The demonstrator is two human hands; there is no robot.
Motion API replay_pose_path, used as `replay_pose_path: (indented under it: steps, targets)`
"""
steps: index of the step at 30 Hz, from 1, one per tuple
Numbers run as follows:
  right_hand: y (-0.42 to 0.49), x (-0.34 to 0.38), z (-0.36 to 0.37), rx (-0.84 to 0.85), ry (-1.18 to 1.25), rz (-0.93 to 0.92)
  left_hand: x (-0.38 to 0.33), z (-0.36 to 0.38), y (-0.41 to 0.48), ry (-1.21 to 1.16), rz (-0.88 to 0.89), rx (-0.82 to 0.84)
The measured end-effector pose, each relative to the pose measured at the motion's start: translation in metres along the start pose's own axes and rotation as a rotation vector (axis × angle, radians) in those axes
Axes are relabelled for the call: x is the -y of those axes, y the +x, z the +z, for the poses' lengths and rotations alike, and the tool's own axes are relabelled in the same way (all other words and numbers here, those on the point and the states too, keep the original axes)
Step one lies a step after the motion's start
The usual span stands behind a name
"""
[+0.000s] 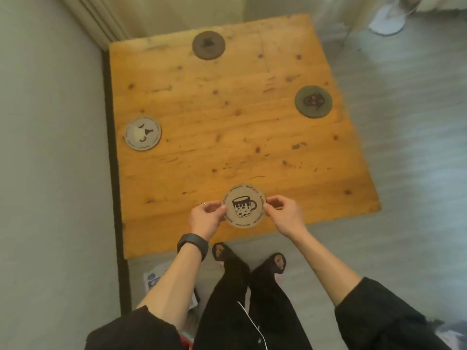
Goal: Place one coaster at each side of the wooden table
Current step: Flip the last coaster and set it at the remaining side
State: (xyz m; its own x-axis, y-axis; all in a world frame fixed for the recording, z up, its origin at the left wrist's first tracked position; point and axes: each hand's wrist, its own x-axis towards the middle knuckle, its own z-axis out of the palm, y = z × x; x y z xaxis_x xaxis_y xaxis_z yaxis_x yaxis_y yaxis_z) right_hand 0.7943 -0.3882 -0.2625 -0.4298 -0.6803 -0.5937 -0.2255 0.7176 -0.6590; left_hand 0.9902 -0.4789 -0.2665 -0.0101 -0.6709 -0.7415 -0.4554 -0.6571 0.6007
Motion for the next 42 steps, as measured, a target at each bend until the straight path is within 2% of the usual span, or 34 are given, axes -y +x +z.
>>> replay_pose_path:
  steps: [5, 11, 16, 19, 28, 32, 35, 42]
  targets:
    - [0.037, -0.002, 0.016, -0.008, -0.115, -0.003, 0.023, 0.014, 0.02, -0.056, -0.06, -0.081]
    - [0.048, -0.007, 0.029, -0.019, -0.255, 0.033, 0.019, 0.018, 0.025, 0.047, -0.021, -0.184]
    - [0.034, -0.017, 0.039, -0.029, -0.276, 0.066, 0.024, 0.016, 0.022, 0.186, 0.016, -0.2]
    - [0.05, -0.011, 0.05, -0.113, -0.24, 0.086, 0.015, 0.014, 0.051, 0.254, 0.051, -0.166]
    - [0.051, -0.014, 0.04, -0.093, -0.202, 0.06, 0.015, 0.024, 0.044, 0.268, 0.059, -0.177]
    - [0.052, -0.022, 0.044, -0.118, -0.155, 0.006, 0.017, 0.02, 0.052, 0.283, 0.106, -0.137]
    - [0.053, -0.029, 0.045, -0.138, -0.176, -0.069, 0.018, 0.023, 0.052, 0.436, 0.215, -0.139]
    - [0.05, -0.035, 0.042, -0.097, -0.416, -0.319, 0.034, 0.023, 0.048, 0.636, 0.354, -0.182]
